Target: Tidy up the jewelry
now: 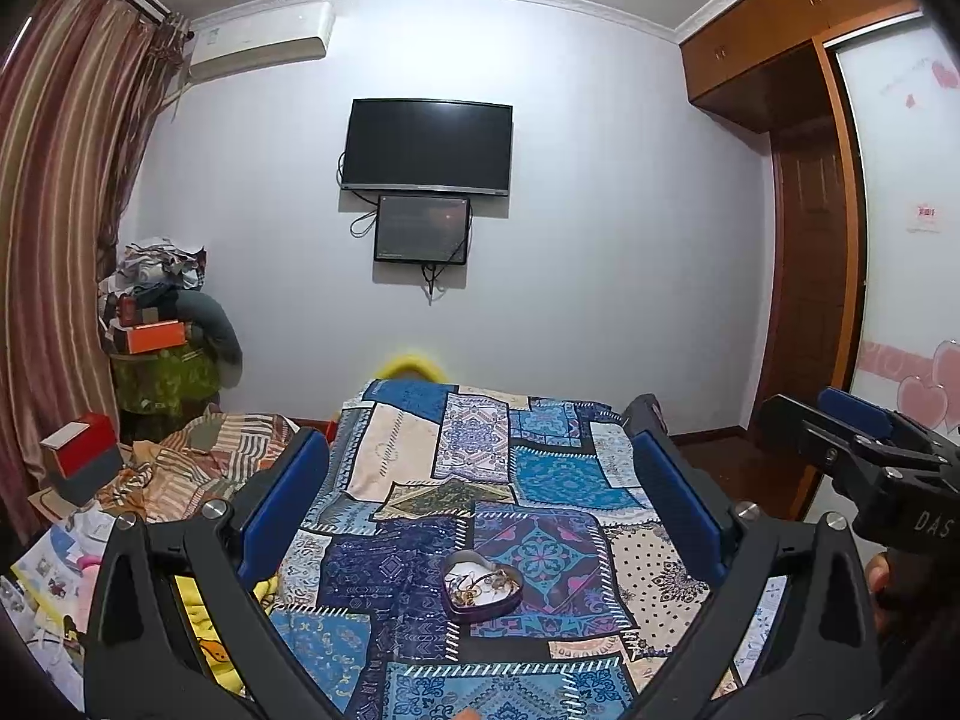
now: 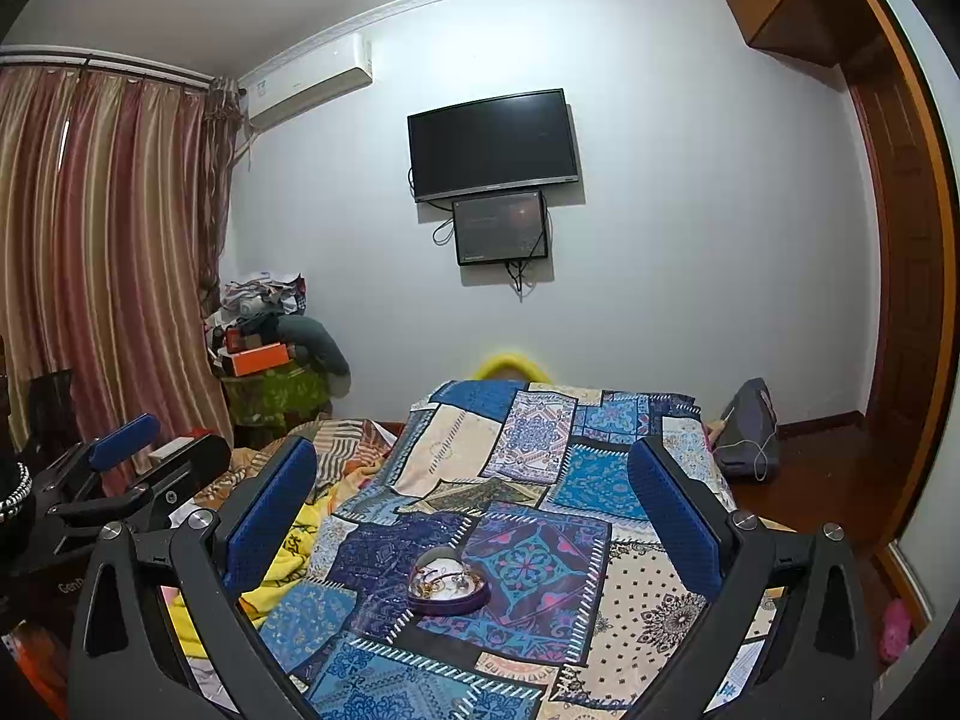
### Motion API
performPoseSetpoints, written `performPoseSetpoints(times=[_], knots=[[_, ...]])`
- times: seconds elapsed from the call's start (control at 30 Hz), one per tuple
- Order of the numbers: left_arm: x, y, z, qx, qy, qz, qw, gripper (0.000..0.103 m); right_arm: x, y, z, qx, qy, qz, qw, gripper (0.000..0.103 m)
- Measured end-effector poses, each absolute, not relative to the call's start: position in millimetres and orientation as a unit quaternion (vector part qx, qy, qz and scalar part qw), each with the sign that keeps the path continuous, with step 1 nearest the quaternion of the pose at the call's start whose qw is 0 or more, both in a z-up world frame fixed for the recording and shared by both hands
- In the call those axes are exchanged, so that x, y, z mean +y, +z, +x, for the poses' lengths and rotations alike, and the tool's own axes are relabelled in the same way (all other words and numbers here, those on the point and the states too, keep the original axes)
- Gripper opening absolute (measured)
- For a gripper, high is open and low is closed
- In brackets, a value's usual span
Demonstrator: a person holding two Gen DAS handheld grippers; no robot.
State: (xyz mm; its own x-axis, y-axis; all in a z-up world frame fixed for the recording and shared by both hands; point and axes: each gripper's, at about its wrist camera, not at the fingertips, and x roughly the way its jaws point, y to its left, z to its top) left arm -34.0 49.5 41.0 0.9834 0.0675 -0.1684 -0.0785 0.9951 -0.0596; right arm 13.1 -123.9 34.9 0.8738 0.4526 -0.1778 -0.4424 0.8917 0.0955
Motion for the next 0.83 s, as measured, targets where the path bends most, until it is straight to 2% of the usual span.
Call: performPoseSetpoints(times=[0.83], knots=[[64, 33, -32, 0.086, 0.037, -0.06, 0.994, 0.102, -106, 32, 16, 0.105, 0.231, 0.008, 0.967, 0.103]])
